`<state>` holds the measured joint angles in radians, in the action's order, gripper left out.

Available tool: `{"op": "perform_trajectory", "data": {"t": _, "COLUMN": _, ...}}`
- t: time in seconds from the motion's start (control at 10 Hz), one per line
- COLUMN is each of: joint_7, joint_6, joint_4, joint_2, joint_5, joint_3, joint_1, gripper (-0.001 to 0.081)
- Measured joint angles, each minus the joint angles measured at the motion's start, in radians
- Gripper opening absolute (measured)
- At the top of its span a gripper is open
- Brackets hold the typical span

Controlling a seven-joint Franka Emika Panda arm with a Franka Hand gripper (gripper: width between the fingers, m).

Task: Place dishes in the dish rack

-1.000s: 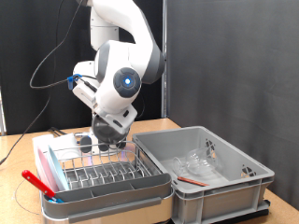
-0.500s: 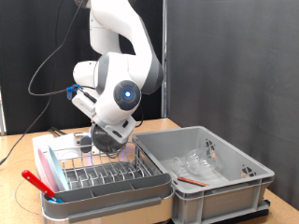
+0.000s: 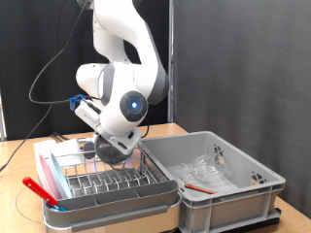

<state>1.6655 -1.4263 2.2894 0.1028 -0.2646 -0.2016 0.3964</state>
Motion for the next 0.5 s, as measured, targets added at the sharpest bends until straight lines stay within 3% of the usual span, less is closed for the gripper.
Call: {"op": "perform_trajectory", "data": {"t": 0.5, "joint_7": 0.001, "joint_6": -0.008, "joint_4": -0.012, "joint_2": 0.035, "joint_5": 0.000, "joint_3": 0.001, "joint_1": 0.000, "gripper": 0.0031}}
